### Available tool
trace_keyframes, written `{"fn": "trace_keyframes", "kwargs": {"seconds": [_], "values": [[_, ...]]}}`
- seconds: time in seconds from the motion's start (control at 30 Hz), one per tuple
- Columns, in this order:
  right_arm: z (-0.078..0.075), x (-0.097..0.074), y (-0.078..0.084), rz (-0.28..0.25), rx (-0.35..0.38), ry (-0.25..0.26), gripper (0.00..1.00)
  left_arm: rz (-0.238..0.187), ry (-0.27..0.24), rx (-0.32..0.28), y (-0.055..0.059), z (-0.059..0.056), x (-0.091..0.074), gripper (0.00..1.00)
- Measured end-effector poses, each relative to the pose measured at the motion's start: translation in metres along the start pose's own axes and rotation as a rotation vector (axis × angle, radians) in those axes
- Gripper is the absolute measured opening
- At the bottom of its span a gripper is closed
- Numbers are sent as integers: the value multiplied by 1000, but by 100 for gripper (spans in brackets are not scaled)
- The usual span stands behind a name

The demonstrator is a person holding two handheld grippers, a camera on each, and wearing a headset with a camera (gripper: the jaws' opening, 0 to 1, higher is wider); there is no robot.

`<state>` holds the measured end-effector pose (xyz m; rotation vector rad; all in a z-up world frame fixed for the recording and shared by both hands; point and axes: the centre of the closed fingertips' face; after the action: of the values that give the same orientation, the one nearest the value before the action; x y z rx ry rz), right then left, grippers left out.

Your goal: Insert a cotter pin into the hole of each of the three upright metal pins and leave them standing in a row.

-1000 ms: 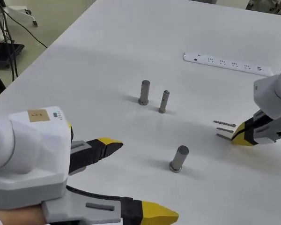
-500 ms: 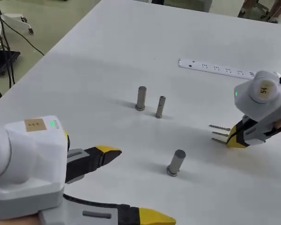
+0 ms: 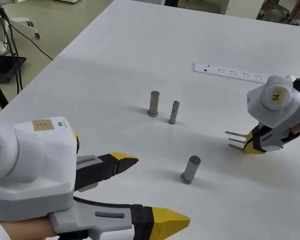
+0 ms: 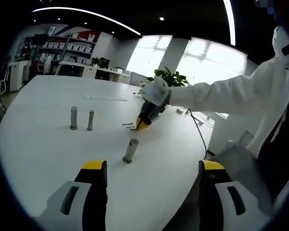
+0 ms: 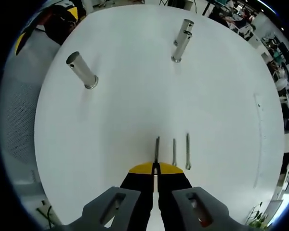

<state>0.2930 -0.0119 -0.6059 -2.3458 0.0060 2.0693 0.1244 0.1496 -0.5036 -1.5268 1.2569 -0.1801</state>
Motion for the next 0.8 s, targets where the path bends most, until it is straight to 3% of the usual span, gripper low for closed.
{"fn": "trace_keyframes", "kwargs": {"seconds": [0.17, 0.4, 0.5, 0.8], "values": [[-2, -15, -5, -48, -1, 40, 0, -19, -7, -23, -5, 1, 2, 76], [-3, -42, -6, -155, 54, 155, 0, -32, 8, -19, -17, -2, 10, 69], [6, -52, -10, -237, 72, 169, 0, -45, 28, -35, -23, -4, 13, 62], [31, -77, -16, -344, 83, 226, 0, -47, 52, -35, -38, -6, 25, 56]]}}
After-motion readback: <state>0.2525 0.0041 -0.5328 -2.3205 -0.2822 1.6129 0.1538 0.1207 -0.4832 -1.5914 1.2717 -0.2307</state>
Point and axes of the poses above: the centre of the closed fingertips' face, and the gripper's own axes: x roughly forward along the fingers, z roughly to its left, y roughly out of its underside, and after that the axes turned 11 degrees about z, right-handed
